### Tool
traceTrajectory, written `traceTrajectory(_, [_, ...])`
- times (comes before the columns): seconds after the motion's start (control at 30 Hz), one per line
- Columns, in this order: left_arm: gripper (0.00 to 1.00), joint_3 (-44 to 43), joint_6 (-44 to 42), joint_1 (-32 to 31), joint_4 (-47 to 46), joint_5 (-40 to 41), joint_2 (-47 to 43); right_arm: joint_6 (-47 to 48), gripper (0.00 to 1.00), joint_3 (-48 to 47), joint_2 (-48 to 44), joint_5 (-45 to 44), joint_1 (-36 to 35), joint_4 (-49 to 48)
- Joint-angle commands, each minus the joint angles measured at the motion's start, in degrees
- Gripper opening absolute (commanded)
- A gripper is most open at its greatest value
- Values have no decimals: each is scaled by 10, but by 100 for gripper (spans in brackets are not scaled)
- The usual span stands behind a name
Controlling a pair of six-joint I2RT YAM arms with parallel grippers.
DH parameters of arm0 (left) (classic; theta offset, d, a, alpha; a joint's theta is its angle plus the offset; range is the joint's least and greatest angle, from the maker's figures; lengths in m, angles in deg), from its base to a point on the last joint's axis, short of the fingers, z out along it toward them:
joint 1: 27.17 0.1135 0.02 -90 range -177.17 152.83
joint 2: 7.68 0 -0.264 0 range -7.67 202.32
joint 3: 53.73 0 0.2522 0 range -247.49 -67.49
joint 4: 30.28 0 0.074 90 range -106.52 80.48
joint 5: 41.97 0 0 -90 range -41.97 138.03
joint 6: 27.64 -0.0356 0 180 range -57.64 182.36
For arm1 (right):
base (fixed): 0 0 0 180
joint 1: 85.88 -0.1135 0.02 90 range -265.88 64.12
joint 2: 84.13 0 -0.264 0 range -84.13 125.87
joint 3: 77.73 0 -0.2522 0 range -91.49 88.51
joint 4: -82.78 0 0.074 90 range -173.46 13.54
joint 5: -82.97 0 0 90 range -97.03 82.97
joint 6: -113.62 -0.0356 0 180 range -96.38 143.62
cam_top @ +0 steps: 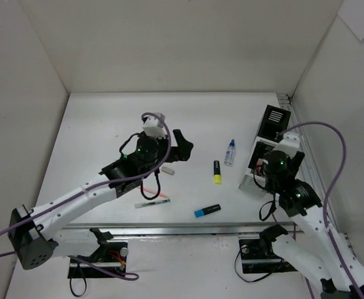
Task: Sort the stationery into containers
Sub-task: Pick up the pen from the center of the board.
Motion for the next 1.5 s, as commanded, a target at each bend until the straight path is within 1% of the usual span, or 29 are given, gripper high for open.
traceTrajectory(0.0, [100, 25, 150, 13, 294, 165, -64, 41, 98, -14, 57, 3, -56, -84])
traceTrajectory(0.03, [99, 47, 179, 28, 344, 163, -73, 42, 98, -12, 77, -10, -68, -101])
traceTrajectory(0.07, [99, 60, 207, 38, 362, 154, -81, 46, 98, -12, 87, -35, -92, -108])
traceTrajectory(0.1, [99, 74, 250, 50, 373, 140, -91, 46, 98, -13, 98, -48, -101, -114])
traceTrajectory(0.13, [99, 102, 267, 64, 385, 107, -95, 40, 98, -15, 113, -61, -108, -117])
traceTrajectory(0.17, [99, 117, 278, 94, 384, 88, -96, 36, 98, -17, 120, -84, -122, -120])
traceTrajectory(0.27, [99, 163, 295, 146, 353, 21, -71, 20, 98, -20, 137, -109, -128, -120])
traceTrajectory(0.33, [99, 171, 301, 162, 337, -7, -52, 15, 98, -17, 133, -112, -127, -120])
traceTrajectory(0.43, [99, 158, 303, 177, 329, -25, -2, 13, 98, -10, 112, -119, -128, -121])
traceTrajectory(0.5, [95, 152, 310, 191, 325, -32, 37, 18, 98, -4, 99, -134, -128, -120])
traceTrajectory(0.53, [92, 149, 318, 191, 321, -39, 49, 20, 98, -2, 88, -140, -128, -120])
traceTrajectory(0.57, [86, 149, 321, 202, 315, -44, 72, 21, 98, 1, 82, -149, -130, -120])
traceTrajectory(0.67, [78, 150, 342, 219, 305, -56, 100, 23, 98, 11, 55, -155, -130, -121])
traceTrajectory(0.7, [76, 152, 347, 219, 300, -58, 114, 24, 98, 13, 50, -155, -130, -120])
traceTrajectory(0.73, [71, 151, 352, 224, 294, -59, 120, 30, 98, 15, 42, -151, -128, -120])
traceTrajectory(0.8, [65, 150, 358, 224, 282, -61, 135, 40, 98, 16, 41, -136, -130, -120])
traceTrajectory(0.9, [47, 132, 356, 229, 275, -61, 154, 51, 98, 15, 49, -116, -129, -120])
traceTrajectory(0.93, [36, 127, 353, 229, 275, -62, 158, 53, 98, 13, 55, -116, -130, -120])
traceTrajectory(1.0, [24, 113, 347, 229, 282, -63, 170, 55, 98, 14, 59, -116, -131, -121])
traceTrajectory(1.03, [15, 111, 347, 229, 285, -59, 172, 55, 98, 15, 59, -117, -130, -120])
traceTrajectory(1.07, [11, 108, 349, 224, 288, -58, 177, 55, 98, 15, 58, -117, -131, -120])
traceTrajectory(1.13, [10, 103, 350, 224, 283, -55, 178, 54, 98, 18, 50, -116, -131, -120])
traceTrajectory(1.2, [6, 91, 350, 224, 280, -52, 184, 57, 98, 22, 41, -109, -134, -120])
traceTrajectory(1.23, [0, 85, 347, 218, 281, -51, 187, 62, 98, 22, 40, -92, -132, -120])
traceTrajectory(1.3, [0, 63, 340, 212, 282, -52, 199, 89, 98, 22, 41, -65, -133, -120])
traceTrajectory(1.37, [0, 45, 319, 212, 280, -55, 207, 116, 98, 16, 48, 4, -135, -121])
traceTrajectory(1.4, [0, 24, 311, 205, 280, -54, 208, 132, 98, 10, 60, 56, -138, -121])
traceTrajectory(1.43, [0, 14, 287, 198, 276, -55, 205, 138, 98, 8, 67, 85, -138, -121])
traceTrajectory(1.47, [0, 7, 267, 198, 254, -57, 198, 146, 98, 0, 73, 111, -139, -123])
